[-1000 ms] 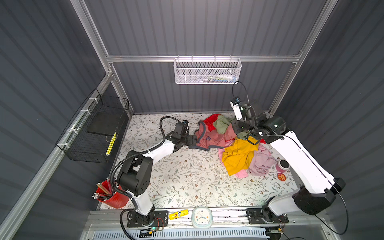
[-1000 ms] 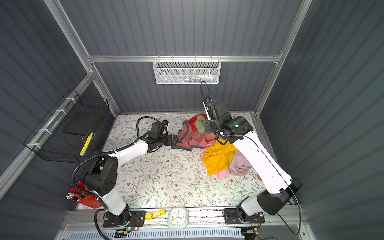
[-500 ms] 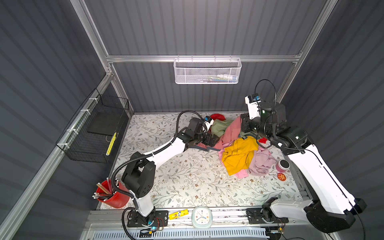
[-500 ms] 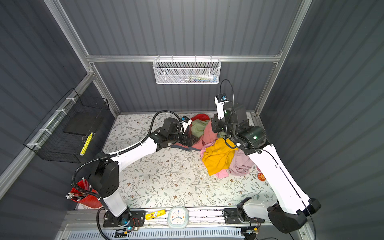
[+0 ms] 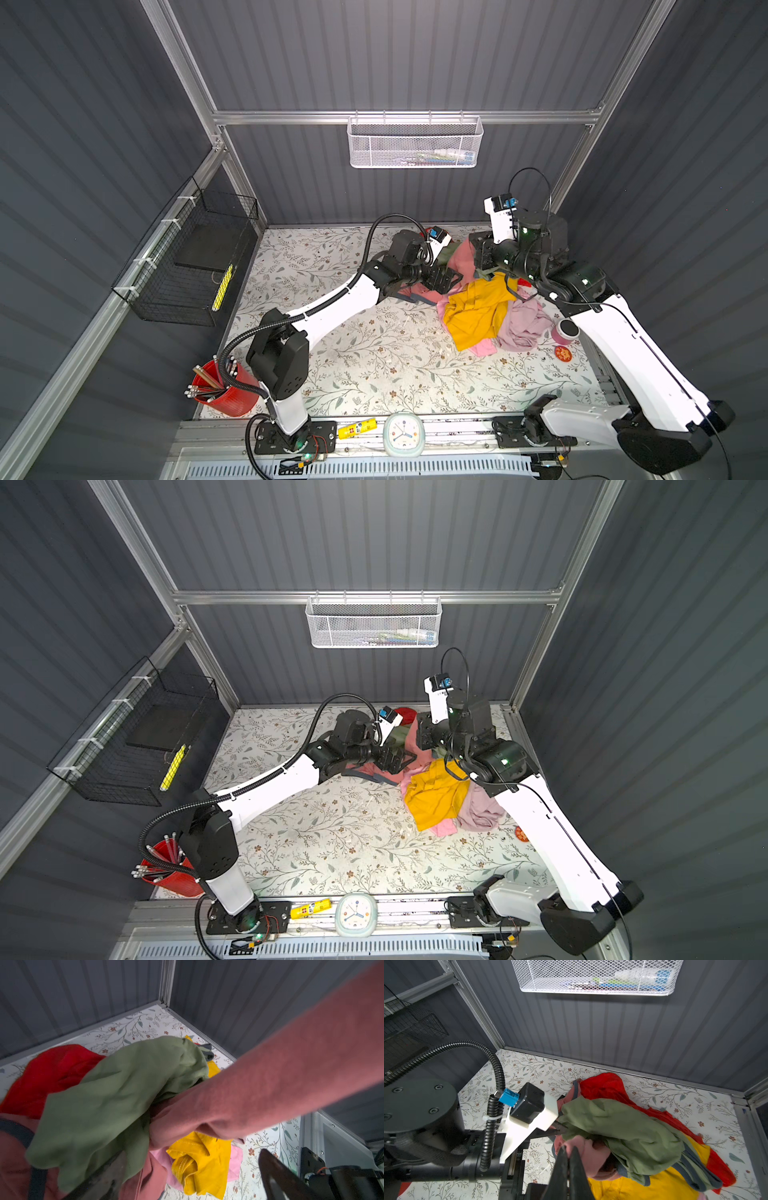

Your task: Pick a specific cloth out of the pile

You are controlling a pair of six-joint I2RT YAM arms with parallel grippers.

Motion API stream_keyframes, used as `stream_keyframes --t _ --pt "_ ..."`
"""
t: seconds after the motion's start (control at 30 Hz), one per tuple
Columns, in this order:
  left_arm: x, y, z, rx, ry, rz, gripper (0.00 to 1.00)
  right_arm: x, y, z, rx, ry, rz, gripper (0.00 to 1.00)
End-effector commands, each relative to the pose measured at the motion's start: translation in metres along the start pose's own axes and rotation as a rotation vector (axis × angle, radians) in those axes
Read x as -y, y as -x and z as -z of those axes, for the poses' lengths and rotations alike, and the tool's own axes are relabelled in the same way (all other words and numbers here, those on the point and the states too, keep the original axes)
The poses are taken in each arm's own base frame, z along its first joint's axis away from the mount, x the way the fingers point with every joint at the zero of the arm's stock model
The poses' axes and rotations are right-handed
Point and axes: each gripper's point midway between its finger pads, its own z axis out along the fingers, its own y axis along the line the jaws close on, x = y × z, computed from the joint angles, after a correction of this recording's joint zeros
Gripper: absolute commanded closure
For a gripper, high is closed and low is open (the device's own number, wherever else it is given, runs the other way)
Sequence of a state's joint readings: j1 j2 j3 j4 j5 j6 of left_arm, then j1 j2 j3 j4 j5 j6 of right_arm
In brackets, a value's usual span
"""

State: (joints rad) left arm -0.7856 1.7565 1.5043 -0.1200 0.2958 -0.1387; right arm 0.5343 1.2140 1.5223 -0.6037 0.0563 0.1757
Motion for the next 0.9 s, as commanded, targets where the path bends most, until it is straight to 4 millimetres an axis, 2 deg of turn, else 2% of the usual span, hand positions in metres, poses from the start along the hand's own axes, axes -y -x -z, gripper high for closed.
stream_keyframes --t 0.0,0.2,0.27,0.4,0.5,0.57,0.6,0.63,0.67,0.7,0.77,0.8,0.83,0.87 --pt "0.0 0.031 -0.001 0.103 0.0 -0.021 0.02 -0.004 0.011 0.007 0.057 0.032 -0.024 1.0" --pt "0.007 0.05 -0.012 0.152 -0.051 -0.014 0.09 -0.002 0.003 0.007 0.051 0.045 -0.05 1.0" --pt "0.02 0.052 -0.015 0.149 -0.116 -0.028 0.17 0.0 0.0 0.006 0.048 0.041 -0.056 1.0" --pt "0.032 0.05 -0.017 0.136 -0.164 -0.036 0.35 0.003 -0.003 0.004 0.047 0.042 -0.077 1.0" --pt "0.04 0.052 -0.015 0.141 -0.196 -0.035 0.6 0.007 -0.007 -0.001 0.035 0.035 -0.092 1.0" --pt "0.044 0.059 -0.009 0.159 -0.209 -0.041 0.83 0.015 -0.014 -0.005 0.021 0.005 -0.113 1.0" --pt "0.047 0.064 -0.005 0.17 -0.214 -0.044 0.96 0.021 -0.019 -0.008 0.013 -0.019 -0.122 0.97" --pt "0.048 0.068 -0.001 0.181 -0.21 -0.043 1.0 0.026 -0.025 -0.011 0.003 -0.038 -0.128 0.95" --pt "0.051 0.072 0.003 0.193 -0.208 -0.043 1.0 0.033 -0.032 -0.015 -0.008 -0.064 -0.143 0.89" --pt "0.052 0.074 0.005 0.202 -0.205 -0.039 1.0 0.038 -0.038 -0.018 -0.015 -0.088 -0.159 0.77" --pt "0.059 0.077 0.013 0.216 -0.202 -0.036 1.0 0.049 -0.049 -0.022 -0.011 -0.121 -0.196 0.65" --pt "0.06 0.077 0.016 0.216 -0.198 -0.033 1.0 0.053 -0.052 -0.021 0.0 -0.137 -0.216 0.53" --pt "0.061 0.077 0.019 0.218 -0.19 -0.027 1.0 0.06 -0.058 -0.024 0.002 -0.155 -0.241 0.45" --pt "0.061 0.078 0.022 0.221 -0.185 -0.019 1.0 0.063 -0.056 -0.014 0.033 -0.159 -0.262 0.39"
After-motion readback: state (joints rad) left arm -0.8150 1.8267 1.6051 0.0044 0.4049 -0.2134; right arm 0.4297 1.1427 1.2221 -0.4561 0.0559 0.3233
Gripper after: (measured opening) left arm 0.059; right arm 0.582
